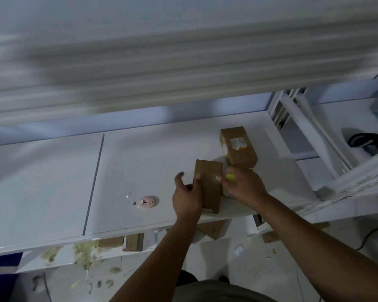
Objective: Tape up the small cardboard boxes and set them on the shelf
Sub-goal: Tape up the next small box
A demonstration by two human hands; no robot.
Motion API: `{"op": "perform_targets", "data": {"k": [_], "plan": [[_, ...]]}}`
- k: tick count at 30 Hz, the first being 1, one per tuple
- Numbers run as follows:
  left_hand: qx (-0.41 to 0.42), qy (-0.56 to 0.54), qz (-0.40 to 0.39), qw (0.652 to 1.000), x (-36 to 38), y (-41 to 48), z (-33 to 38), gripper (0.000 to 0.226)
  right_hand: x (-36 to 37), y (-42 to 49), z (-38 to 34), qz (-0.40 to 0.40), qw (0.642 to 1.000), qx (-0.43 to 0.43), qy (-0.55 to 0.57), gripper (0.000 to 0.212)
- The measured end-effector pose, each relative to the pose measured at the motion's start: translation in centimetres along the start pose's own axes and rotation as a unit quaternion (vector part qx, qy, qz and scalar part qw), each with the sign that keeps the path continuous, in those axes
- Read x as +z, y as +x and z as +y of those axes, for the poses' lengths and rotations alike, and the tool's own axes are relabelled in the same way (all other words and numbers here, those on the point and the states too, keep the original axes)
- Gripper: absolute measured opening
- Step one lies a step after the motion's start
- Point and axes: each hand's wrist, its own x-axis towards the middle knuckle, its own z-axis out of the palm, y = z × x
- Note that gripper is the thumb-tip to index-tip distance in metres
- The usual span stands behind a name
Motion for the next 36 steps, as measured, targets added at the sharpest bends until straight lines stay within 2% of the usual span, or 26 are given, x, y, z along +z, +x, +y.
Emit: {"op": "perform_targets", "data": {"k": [3,5,7,9,11,12,14,15,17,18,20,22,23,24,26,30,33,36], "plan": [[0.011,-0.052,-0.034,0.998,-0.9,0.3,-0.3,0.038,-0.7,-0.3,-0.7,-0.014,0.999,0.007,0.036,0.039],[0.0,-0.143,-0.063,0.988,-2.6,0.7,-0.1,0.021,-1.0,-0.6,-1.9,-0.025,0.996,-0.003,0.087,0.044],[-0.003,-0.196,-0.099,0.976,-5.2,1.0,0.8,0.021,-1.6,-0.4,-4.0,-0.033,0.99,-0.022,0.138,0.046],[0.01,-0.199,-0.113,0.973,-8.4,1.7,1.3,0.025,-2.4,0.2,-6.4,-0.076,0.979,-0.034,0.185,0.046],[-0.013,-0.201,-0.098,0.975,-11.7,2.6,1.6,0.03,-3.4,1.4,-8.5,-0.152,0.941,-0.02,0.303,0.037],[-0.036,-0.222,-0.096,0.97,-13.3,3.3,1.7,0.032,-4.0,2.2,-9.2,-0.19,0.898,0.007,0.398,0.031],[-0.063,-0.275,-0.101,0.954,-16.1,4.5,1.8,0.036,-4.5,3.4,-10.5,-0.249,0.823,0.038,0.51,0.054],[-0.066,-0.287,-0.107,0.95,-17.2,4.9,1.9,0.039,-4.2,4.0,-11.2,-0.268,0.817,-0.002,0.51,0.052],[-0.057,-0.29,-0.099,0.95,-18.8,5.7,1.5,0.038,-3.0,4.5,-12.7,-0.268,0.844,-0.101,0.454,0.022],[-0.045,-0.279,-0.081,0.956,-19.5,6.3,1.0,0.035,-2.3,5.0,-13.6,-0.254,0.86,-0.116,0.426,0.023],[-0.016,-0.22,-0.016,0.975,-20.9,7.7,0.1,0.031,-1.4,6.6,-14.7,-0.198,0.918,-0.112,0.325,0.048],[-0.002,-0.163,0.044,0.986,-21.7,9.3,-0.7,0.033,-0.4,8.5,-14.5,-0.14,0.983,-0.079,0.091,0.064],[0.001,-0.147,0.058,0.987,-21.8,10.0,-0.8,0.034,0.1,9.2,-14.2,-0.123,0.991,-0.051,-0.019,0.069],[0.006,-0.13,0.061,0.99,-21.5,10.7,-0.8,0.032,0.6,9.8,-14.0,-0.128,0.988,-0.028,-0.08,0.072],[0.019,-0.093,0.064,0.993,-20.9,12.1,-0.6,0.025,1.5,11.4,-14.2,-0.155,0.979,-0.003,-0.129,0.073],[0.033,-0.044,0.044,0.998,-21.1,15.2,-1.3,0.03,2.2,13.8,-15.3,-0.221,0.972,0.04,-0.074,0.056],[0.024,-0.021,0.019,0.999,-21.7,17.0,-2.5,0.04,3.1,14.3,-16.0,-0.202,0.969,0.032,-0.139,0.045],[-0.006,-0.005,0.014,1.0,-21.6,17.6,-3.9,0.058,4.7,13.8,-17.6,-0.173,0.956,0.022,-0.235,0.05]]}}
